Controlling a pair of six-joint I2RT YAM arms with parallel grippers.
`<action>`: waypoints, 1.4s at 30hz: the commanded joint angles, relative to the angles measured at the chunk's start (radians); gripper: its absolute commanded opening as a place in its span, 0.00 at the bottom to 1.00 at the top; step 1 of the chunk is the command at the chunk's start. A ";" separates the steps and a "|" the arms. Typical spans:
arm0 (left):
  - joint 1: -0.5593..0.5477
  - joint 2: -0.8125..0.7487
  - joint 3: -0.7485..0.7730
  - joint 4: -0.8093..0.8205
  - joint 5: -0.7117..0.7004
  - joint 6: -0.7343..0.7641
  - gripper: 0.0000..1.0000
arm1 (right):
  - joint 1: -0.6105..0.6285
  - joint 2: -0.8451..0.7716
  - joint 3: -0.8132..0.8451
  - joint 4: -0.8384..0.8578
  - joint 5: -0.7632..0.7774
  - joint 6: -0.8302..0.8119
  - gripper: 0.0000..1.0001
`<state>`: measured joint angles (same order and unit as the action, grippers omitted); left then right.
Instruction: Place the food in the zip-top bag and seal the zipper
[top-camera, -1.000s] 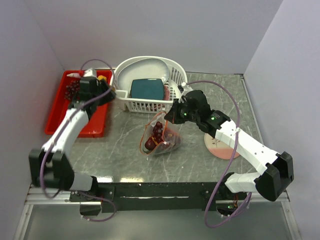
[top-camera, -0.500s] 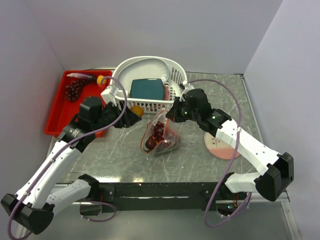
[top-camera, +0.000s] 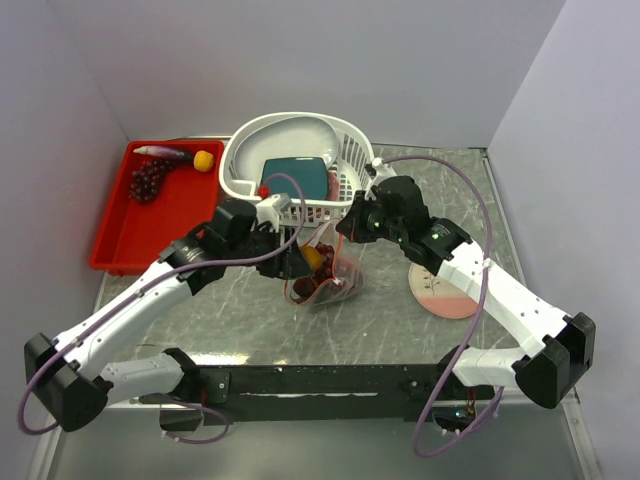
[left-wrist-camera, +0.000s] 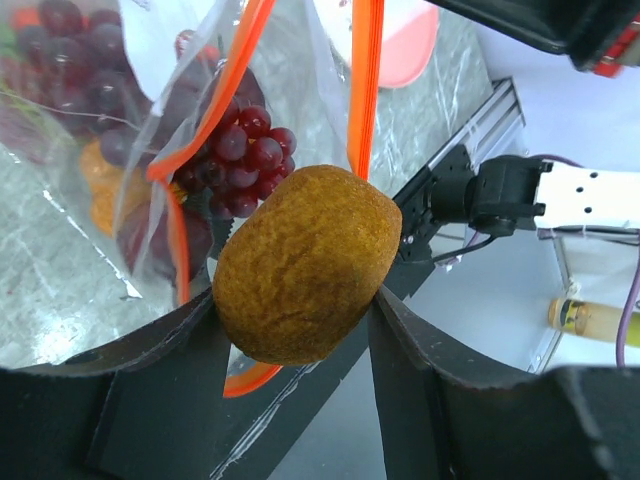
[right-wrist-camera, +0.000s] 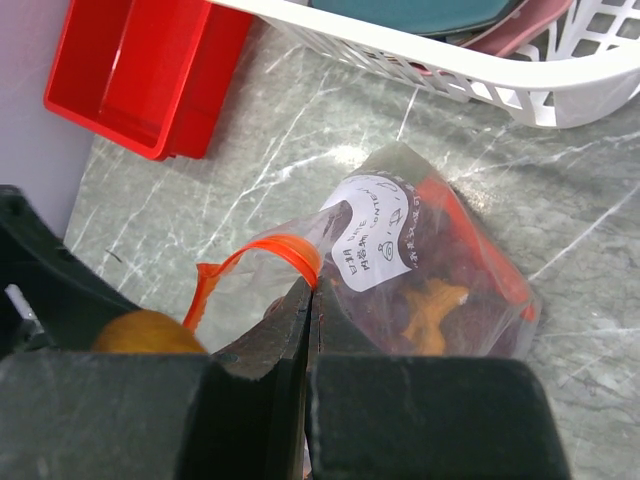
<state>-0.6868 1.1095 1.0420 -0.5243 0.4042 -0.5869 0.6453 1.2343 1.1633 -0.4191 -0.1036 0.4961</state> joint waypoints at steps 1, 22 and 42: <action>-0.023 0.053 0.081 -0.009 -0.031 0.025 0.42 | 0.008 -0.041 0.049 0.003 0.028 -0.010 0.00; -0.023 -0.019 0.190 -0.153 -0.300 -0.013 0.54 | 0.013 -0.087 0.041 -0.032 0.081 -0.019 0.00; -0.026 -0.134 -0.267 0.156 -0.145 -0.174 0.65 | 0.069 -0.073 0.041 -0.052 0.131 0.010 0.00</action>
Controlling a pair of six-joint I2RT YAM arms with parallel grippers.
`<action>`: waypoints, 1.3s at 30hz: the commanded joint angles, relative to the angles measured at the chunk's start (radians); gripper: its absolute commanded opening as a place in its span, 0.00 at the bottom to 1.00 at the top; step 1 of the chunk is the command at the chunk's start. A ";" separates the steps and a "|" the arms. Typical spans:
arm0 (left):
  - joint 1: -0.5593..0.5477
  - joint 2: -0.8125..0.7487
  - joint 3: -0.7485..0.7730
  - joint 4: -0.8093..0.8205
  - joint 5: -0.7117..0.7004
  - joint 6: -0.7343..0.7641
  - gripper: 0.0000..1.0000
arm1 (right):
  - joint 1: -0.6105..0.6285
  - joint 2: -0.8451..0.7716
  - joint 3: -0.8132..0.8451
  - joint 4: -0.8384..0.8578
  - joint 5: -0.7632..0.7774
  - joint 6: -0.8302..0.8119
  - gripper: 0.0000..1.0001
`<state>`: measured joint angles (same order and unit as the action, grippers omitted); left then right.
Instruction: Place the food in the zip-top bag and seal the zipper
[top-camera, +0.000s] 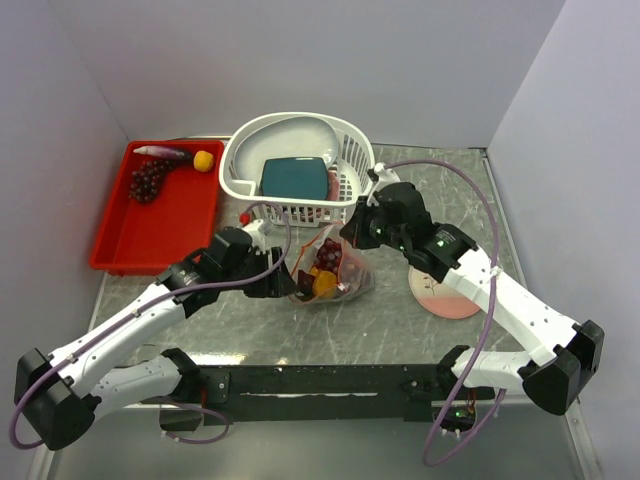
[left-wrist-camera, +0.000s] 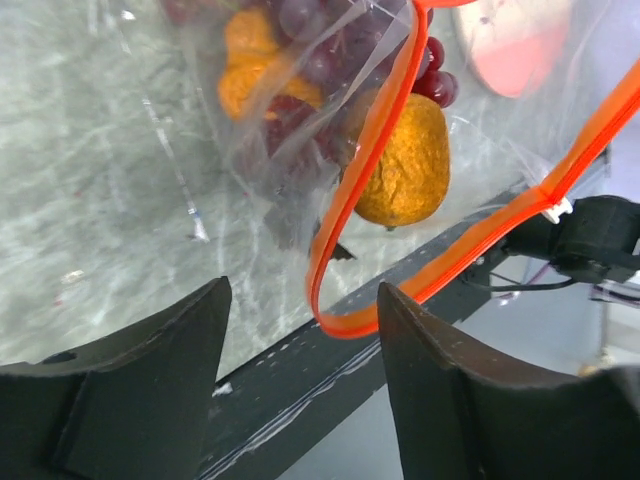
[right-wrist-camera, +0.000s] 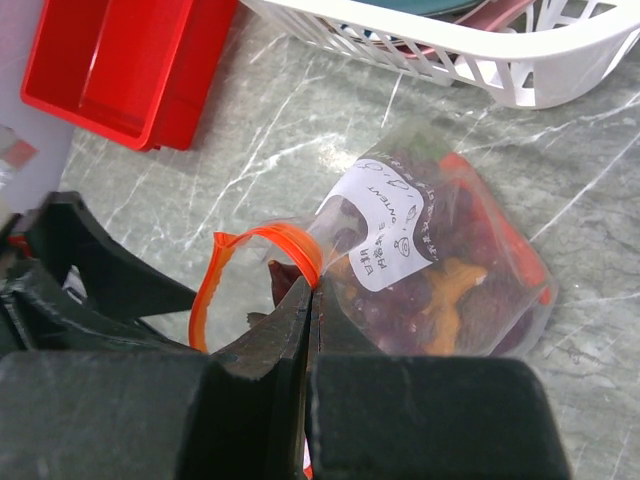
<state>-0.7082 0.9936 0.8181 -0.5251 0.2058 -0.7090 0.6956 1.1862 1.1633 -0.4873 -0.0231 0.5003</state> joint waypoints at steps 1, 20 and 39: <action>-0.007 -0.019 -0.054 0.169 0.052 -0.056 0.63 | 0.021 -0.025 0.042 0.016 0.055 0.007 0.00; -0.014 0.008 0.167 0.259 -0.195 -0.276 0.01 | 0.268 -0.057 0.121 -0.148 0.215 -0.039 0.00; -0.034 0.068 0.018 0.508 -0.180 -0.348 0.01 | 0.266 0.027 0.179 -0.307 0.117 -0.006 0.42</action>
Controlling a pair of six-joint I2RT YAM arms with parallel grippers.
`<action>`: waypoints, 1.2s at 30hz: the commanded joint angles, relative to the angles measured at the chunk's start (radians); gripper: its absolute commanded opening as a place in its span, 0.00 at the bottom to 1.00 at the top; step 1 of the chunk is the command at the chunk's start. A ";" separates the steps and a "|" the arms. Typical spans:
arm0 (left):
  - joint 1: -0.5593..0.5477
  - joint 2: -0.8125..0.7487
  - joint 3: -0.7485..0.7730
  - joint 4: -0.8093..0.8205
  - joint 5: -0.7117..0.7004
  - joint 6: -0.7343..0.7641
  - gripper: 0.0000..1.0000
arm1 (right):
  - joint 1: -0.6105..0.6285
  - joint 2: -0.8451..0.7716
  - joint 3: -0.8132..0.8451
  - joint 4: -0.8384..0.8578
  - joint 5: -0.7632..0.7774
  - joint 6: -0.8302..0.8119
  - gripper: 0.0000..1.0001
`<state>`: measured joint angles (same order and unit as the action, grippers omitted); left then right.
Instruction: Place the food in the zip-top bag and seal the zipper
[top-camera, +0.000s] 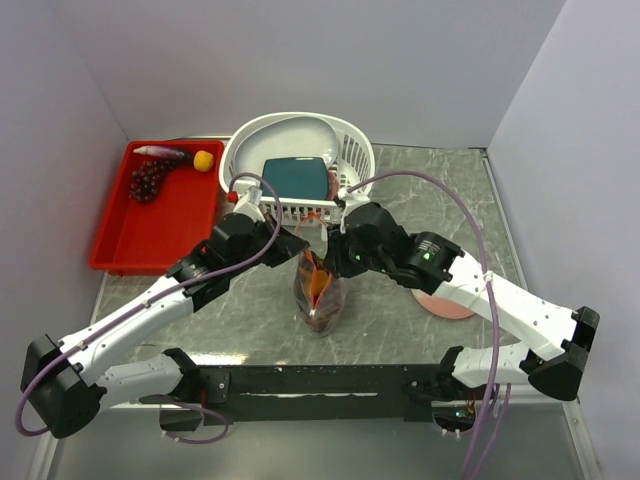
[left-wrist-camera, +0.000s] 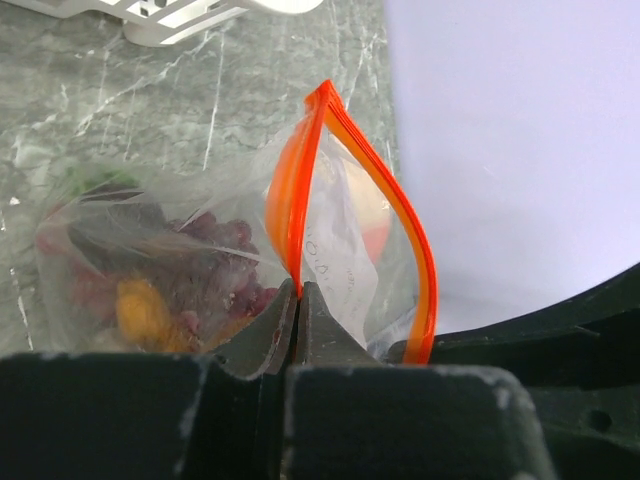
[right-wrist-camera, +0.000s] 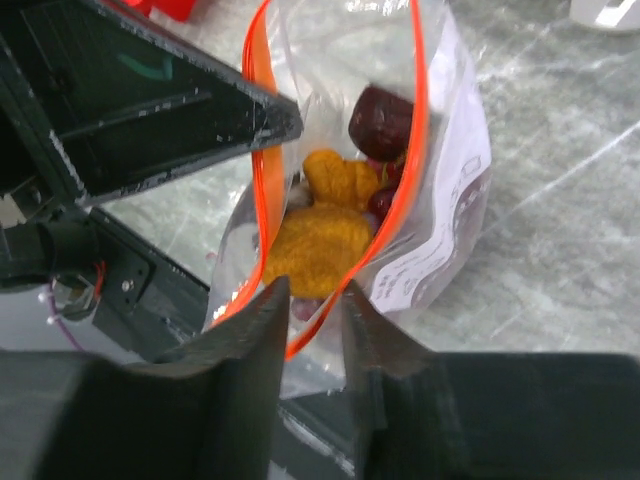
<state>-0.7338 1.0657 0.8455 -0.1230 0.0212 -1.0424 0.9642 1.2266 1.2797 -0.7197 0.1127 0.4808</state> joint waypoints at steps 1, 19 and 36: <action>-0.009 0.000 -0.010 0.106 0.008 -0.015 0.01 | -0.002 -0.024 0.067 -0.102 -0.022 0.018 0.44; -0.026 0.057 0.023 0.155 0.040 -0.004 0.01 | -0.005 -0.128 0.037 -0.256 -0.298 0.166 0.53; -0.036 0.091 0.026 0.174 0.052 -0.002 0.01 | -0.039 -0.111 -0.074 -0.129 -0.467 0.298 0.50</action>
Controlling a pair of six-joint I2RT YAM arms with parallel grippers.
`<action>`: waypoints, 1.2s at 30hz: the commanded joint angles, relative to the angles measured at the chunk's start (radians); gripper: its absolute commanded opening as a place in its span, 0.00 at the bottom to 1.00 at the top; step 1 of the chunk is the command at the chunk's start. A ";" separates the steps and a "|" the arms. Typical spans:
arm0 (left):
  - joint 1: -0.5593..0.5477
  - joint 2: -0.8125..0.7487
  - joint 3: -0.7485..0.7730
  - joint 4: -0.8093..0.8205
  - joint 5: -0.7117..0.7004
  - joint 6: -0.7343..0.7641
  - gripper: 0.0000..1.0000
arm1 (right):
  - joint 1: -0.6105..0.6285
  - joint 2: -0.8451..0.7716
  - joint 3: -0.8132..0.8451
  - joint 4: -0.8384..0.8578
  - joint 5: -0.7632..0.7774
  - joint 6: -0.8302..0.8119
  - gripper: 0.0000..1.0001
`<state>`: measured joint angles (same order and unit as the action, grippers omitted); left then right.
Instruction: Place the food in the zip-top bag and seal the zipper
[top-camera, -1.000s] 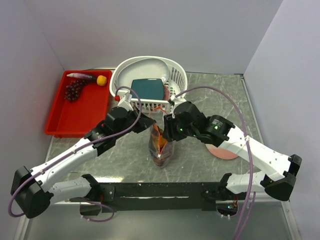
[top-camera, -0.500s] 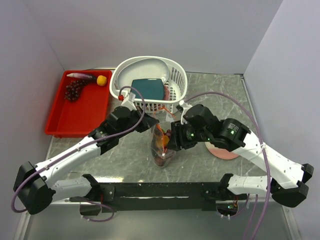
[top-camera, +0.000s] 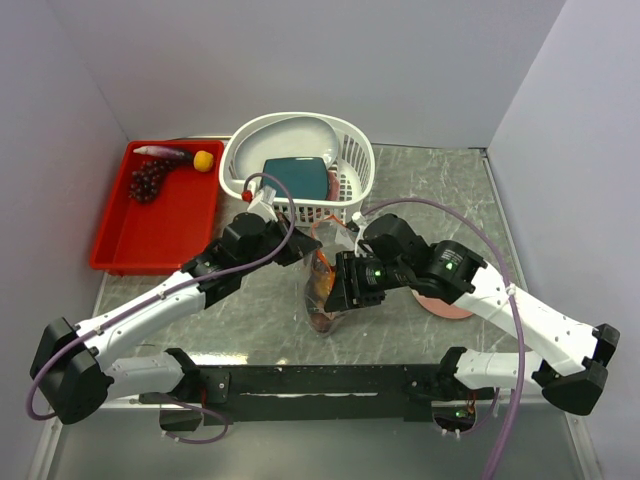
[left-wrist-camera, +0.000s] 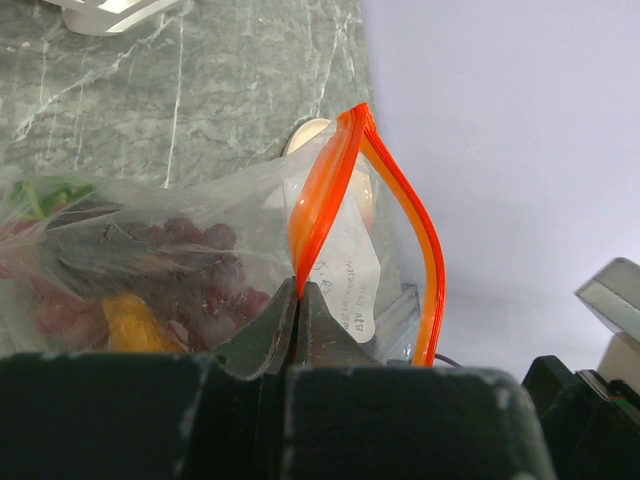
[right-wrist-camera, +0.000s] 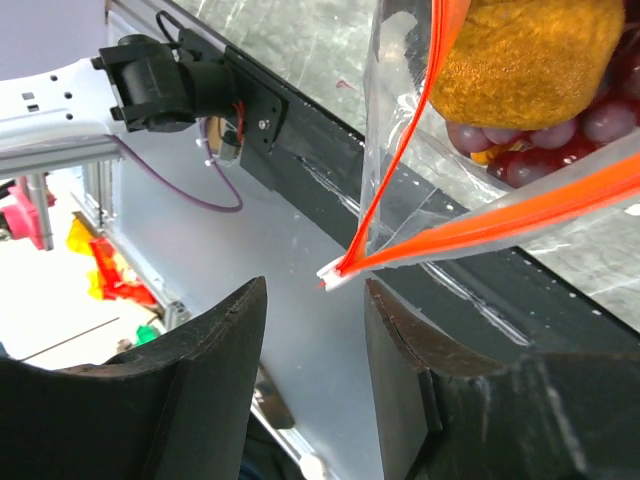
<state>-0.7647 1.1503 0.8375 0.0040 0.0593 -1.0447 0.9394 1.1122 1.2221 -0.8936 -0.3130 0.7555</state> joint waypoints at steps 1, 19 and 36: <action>-0.007 0.008 0.032 0.050 0.013 0.000 0.01 | -0.016 0.001 -0.018 0.042 -0.037 0.021 0.50; -0.021 0.040 0.041 0.059 0.042 0.032 0.01 | -0.063 -0.022 -0.064 0.030 -0.034 0.004 0.39; -0.025 0.083 0.092 0.025 0.063 0.100 0.01 | -0.103 -0.077 -0.079 -0.036 -0.021 -0.028 0.29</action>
<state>-0.7864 1.2282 0.8810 0.0193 0.1112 -0.9836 0.8429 1.0527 1.1263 -0.9058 -0.3401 0.7551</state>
